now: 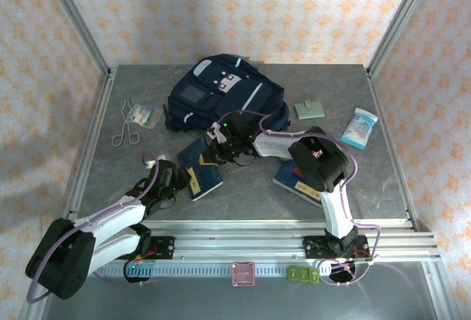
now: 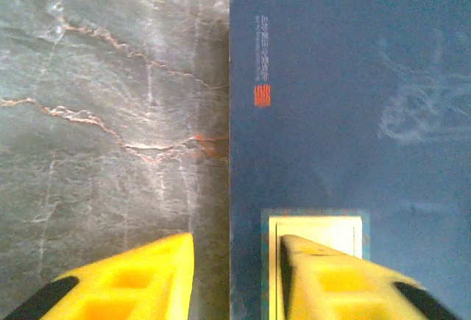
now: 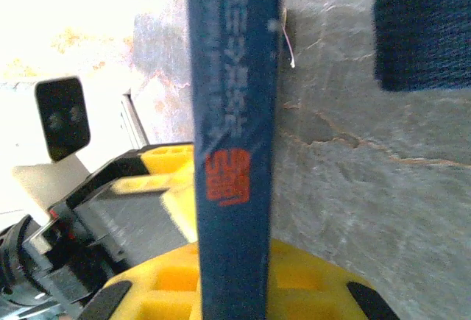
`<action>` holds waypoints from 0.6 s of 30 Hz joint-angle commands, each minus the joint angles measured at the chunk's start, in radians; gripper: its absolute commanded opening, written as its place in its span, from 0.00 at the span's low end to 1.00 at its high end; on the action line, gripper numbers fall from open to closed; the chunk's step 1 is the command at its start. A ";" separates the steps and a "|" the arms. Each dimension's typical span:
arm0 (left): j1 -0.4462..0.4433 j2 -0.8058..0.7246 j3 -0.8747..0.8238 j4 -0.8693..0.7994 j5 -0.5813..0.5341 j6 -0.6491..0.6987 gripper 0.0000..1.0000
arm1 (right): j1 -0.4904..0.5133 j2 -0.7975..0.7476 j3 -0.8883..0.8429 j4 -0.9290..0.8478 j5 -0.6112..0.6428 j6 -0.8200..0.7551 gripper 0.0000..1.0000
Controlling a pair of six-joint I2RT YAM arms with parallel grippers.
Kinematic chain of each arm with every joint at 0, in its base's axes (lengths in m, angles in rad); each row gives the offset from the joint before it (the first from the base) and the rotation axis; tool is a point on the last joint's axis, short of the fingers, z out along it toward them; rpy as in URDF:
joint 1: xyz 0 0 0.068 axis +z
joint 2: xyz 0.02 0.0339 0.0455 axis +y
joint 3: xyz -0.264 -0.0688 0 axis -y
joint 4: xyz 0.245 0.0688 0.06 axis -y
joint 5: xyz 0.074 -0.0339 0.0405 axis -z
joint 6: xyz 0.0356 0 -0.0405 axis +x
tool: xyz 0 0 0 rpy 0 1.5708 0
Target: Pack the student bag
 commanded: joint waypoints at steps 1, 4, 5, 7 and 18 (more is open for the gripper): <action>-0.007 -0.111 0.029 -0.044 -0.010 0.008 0.47 | -0.047 -0.112 0.012 -0.026 0.008 -0.040 0.00; 0.010 -0.197 0.065 -0.030 -0.010 0.024 0.58 | -0.078 -0.174 0.026 -0.076 -0.006 -0.079 0.00; 0.024 -0.218 0.082 -0.017 0.006 0.036 0.62 | -0.091 -0.197 0.027 -0.083 -0.014 -0.083 0.00; 0.054 -0.236 0.114 0.016 0.054 0.053 0.69 | -0.116 -0.240 0.026 -0.092 -0.032 -0.089 0.00; 0.153 -0.060 0.267 0.334 0.444 0.084 0.80 | -0.178 -0.408 0.007 -0.049 -0.236 -0.095 0.00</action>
